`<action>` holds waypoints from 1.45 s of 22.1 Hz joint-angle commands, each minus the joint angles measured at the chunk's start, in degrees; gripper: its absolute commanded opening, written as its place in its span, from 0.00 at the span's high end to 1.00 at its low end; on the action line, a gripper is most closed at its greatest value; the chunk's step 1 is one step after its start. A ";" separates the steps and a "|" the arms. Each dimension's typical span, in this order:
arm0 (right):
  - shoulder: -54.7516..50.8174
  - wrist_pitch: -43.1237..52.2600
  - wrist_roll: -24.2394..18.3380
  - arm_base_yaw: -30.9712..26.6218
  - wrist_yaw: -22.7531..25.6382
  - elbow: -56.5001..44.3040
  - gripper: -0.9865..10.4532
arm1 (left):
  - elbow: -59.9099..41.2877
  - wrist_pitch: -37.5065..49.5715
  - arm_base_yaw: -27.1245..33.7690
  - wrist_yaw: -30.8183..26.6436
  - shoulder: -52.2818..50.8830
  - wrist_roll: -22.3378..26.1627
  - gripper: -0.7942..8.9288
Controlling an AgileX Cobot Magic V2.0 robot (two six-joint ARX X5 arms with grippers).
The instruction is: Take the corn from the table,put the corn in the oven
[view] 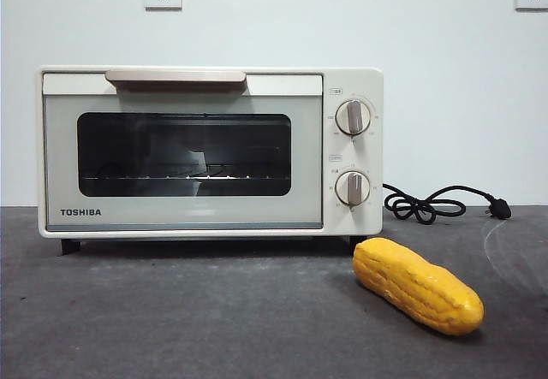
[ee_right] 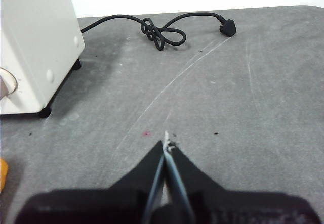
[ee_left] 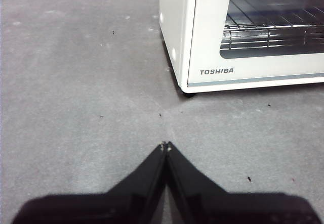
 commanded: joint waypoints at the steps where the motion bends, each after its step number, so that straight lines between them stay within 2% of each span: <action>1: -0.07 0.46 1.07 -0.02 -0.66 -0.57 0.91 | -0.37 0.74 0.17 0.13 0.00 0.55 0.92; 2: -0.07 0.46 2.69 -0.02 -1.11 -0.57 0.91 | -0.37 0.66 0.17 0.09 0.00 -0.33 0.92; 5: -0.07 0.52 8.98 -0.04 -1.09 -0.57 0.91 | -0.37 0.66 0.15 0.28 0.00 -13.11 0.92; 6: -0.07 0.48 12.72 -0.04 -1.07 -0.57 0.91 | -0.37 0.70 0.15 1.29 0.00 -17.20 0.92; 8: -0.07 0.52 19.15 -0.04 -1.07 -0.57 0.91 | -0.37 0.28 0.15 4.13 0.02 -20.74 0.92; 9: -0.07 0.50 20.13 -0.04 -1.07 -0.57 0.91 | -0.37 0.39 0.17 5.97 0.02 -21.16 0.92; 12: -0.07 0.57 20.76 -0.02 -2.82 -0.57 0.91 | -0.37 0.44 0.15 10.54 0.02 -24.37 0.92; 18: 0.17 0.70 22.80 -0.02 -13.09 1.22 0.92 | -0.33 4.00 0.15 27.06 0.02 -25.20 0.92; 22: 4.02 0.35 22.95 -0.02 -19.28 5.95 0.92 | -0.20 4.81 0.15 34.07 0.83 -29.55 0.92; 27: 13.42 0.42 22.18 0.02 -23.54 14.69 0.92 | 2.82 4.74 -0.09 36.09 5.20 -28.92 0.92; 31: 19.93 1.09 18.88 0.04 -24.46 20.50 0.92 | 8.28 4.68 -0.37 36.06 10.47 -25.24 0.92; 32: 21.46 1.75 19.15 0.04 -24.76 21.90 0.92 | 10.14 4.59 -0.46 36.06 12.26 -24.20 0.92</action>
